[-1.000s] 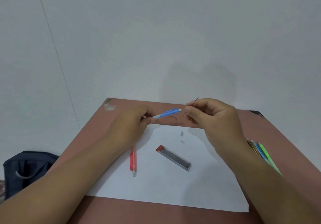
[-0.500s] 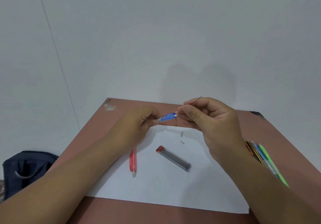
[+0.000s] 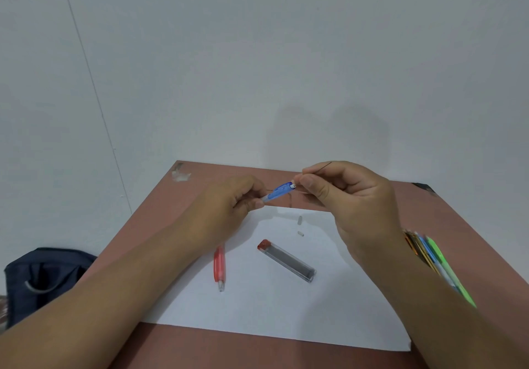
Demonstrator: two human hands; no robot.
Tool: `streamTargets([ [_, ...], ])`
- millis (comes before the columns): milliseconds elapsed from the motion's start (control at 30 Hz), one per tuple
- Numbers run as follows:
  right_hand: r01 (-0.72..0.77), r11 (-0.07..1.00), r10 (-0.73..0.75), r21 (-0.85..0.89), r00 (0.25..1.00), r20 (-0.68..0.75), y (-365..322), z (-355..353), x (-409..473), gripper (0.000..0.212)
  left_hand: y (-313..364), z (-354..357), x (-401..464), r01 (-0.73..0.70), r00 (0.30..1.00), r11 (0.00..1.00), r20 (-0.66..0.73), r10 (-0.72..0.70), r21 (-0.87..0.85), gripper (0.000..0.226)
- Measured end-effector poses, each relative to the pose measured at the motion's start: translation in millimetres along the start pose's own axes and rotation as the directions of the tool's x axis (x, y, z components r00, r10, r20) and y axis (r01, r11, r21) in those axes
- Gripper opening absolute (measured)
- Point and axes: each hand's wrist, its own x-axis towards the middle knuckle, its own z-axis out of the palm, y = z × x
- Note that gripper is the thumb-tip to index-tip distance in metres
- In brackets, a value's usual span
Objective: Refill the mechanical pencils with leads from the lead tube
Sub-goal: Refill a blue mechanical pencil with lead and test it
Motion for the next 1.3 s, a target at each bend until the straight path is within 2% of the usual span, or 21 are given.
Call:
streamTargets([
  [167,0.066,0.997,-0.066,-0.048,0.998,-0.005,1.6,-1.0,0.5,0.012,3.8,-0.7,-0.5,-0.008,1.0,1.0,0.003,0.008,-0.022,0.036],
  [600,0.065,0.994,-0.069,-0.085,0.997,-0.045,2.2,-4.0,2.0,0.011,9.1,-2.8,-1.6,-0.017,1.0,1.0,-0.012,0.017,-0.019,0.031],
  [733,0.024,0.984,-0.029,-0.179,0.999,-0.024,5.1,-5.7,2.9,0.015,10.8,-3.2,-2.5,0.015,1.0,0.999,-0.007,-0.015,-0.041,0.034],
  [933,-0.062,0.97,0.068,-0.234,0.998,0.018,7.7,-7.1,4.1,0.031,10.4,-3.2,-2.4,0.049,0.999,0.998,-0.004,-0.049,-0.042,0.023],
  [1100,-0.047,0.943,0.054,-0.328,0.998,0.014,10.9,-10.1,5.8,0.03,7.7,-4.0,-3.0,0.073,0.997,0.996,-0.008,-0.074,-0.06,0.019],
  [1200,-0.053,0.849,0.067,-0.526,0.998,0.007,15.9,-14.0,9.6,0.019,7.9,-3.7,-2.7,0.084,0.996,0.994,-0.018,-0.085,-0.074,0.02],
  [1300,-0.045,0.602,0.151,-0.798,0.987,0.058,21.3,-19.0,13.8,0.012,9.0,-4.0,-3.0,0.097,0.995,0.991,-0.018,-0.099,-0.088,0.023],
])
